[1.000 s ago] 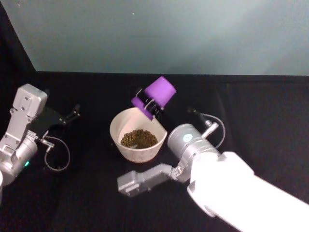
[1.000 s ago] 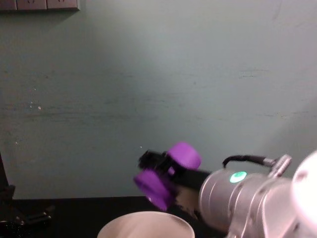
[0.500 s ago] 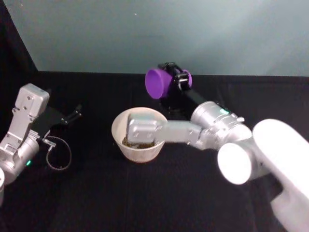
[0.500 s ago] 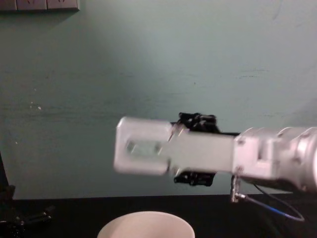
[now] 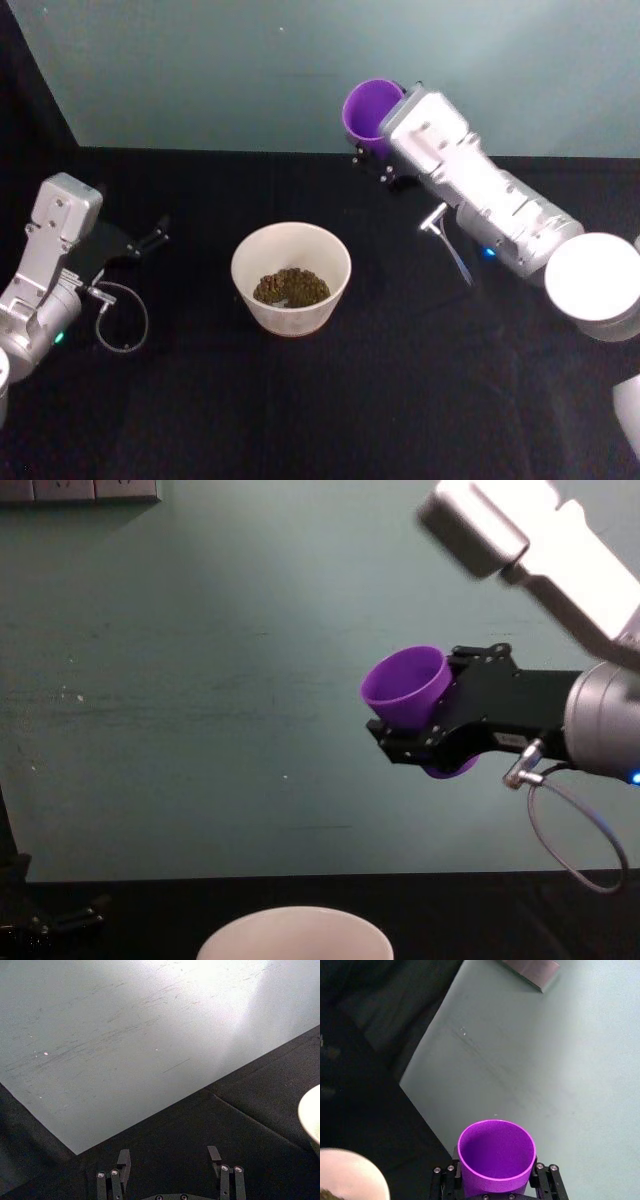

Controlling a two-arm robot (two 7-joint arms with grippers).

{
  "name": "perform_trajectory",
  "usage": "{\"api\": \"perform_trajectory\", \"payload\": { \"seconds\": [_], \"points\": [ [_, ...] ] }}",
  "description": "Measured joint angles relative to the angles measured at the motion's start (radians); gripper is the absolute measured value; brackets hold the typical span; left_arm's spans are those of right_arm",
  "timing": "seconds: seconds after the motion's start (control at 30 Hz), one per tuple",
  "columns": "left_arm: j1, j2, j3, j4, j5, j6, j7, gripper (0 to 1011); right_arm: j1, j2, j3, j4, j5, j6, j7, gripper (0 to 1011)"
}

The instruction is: Pick up the cup and pour the mung beans from the cup into the bowl.

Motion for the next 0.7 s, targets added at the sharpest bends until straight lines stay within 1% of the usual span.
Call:
{"api": "perform_trajectory", "payload": {
  "seconds": [0.07, 0.1, 0.13, 0.17, 0.3, 0.33, 0.37, 0.4, 0.43, 0.53, 0.57, 0.7],
  "points": [
    [0.000, 0.000, 0.000, 0.000, 0.000, 0.000, 0.000, 1000, -0.002, -0.008, 0.020, 0.003, 0.046, 0.008, 0.013, 731],
    [0.000, 0.000, 0.000, 0.000, 0.000, 0.000, 0.000, 1000, -0.005, -0.015, 0.038, 0.011, 0.088, 0.017, 0.028, 731],
    [0.000, 0.000, 0.000, 0.000, 0.000, 0.000, 0.000, 1000, -0.006, -0.018, 0.046, 0.017, 0.105, 0.020, 0.032, 731],
    [0.000, 0.000, 0.000, 0.000, 0.000, 0.000, 0.000, 1000, -0.009, -0.024, 0.059, 0.031, 0.136, 0.024, 0.037, 731],
    [0.000, 0.000, 0.000, 0.000, 0.000, 0.000, 0.000, 1000, -0.017, -0.039, 0.085, 0.070, 0.194, 0.025, 0.039, 731],
    [0.000, 0.000, 0.000, 0.000, 0.000, 0.000, 0.000, 1000, -0.024, -0.049, 0.101, 0.096, 0.231, 0.016, 0.040, 731],
    [0.000, 0.000, 0.000, 0.000, 0.000, 0.000, 0.000, 1000, -0.028, -0.055, 0.109, 0.110, 0.250, 0.009, 0.041, 731],
    [0.000, 0.000, 0.000, 0.000, 0.000, 0.000, 0.000, 1000, -0.033, -0.062, 0.122, 0.133, 0.283, -0.004, 0.043, 731],
    [0.000, 0.000, 0.000, 0.000, 0.000, 0.000, 0.000, 1000, -0.037, -0.065, 0.130, 0.146, 0.303, -0.013, 0.046, 731],
    [0.000, 0.000, 0.000, 0.000, 0.000, 0.000, 0.000, 1000, -0.046, -0.074, 0.145, 0.173, 0.343, -0.028, 0.050, 731],
    [0.000, 0.000, 0.000, 0.000, 0.000, 0.000, 0.000, 1000, -0.052, -0.078, 0.151, 0.186, 0.364, -0.032, 0.051, 731],
    [0.000, 0.000, 0.000, 0.000, 0.000, 0.000, 0.000, 1000, -0.069, -0.085, 0.159, 0.205, 0.399, -0.027, 0.050, 731]
  ]
}}
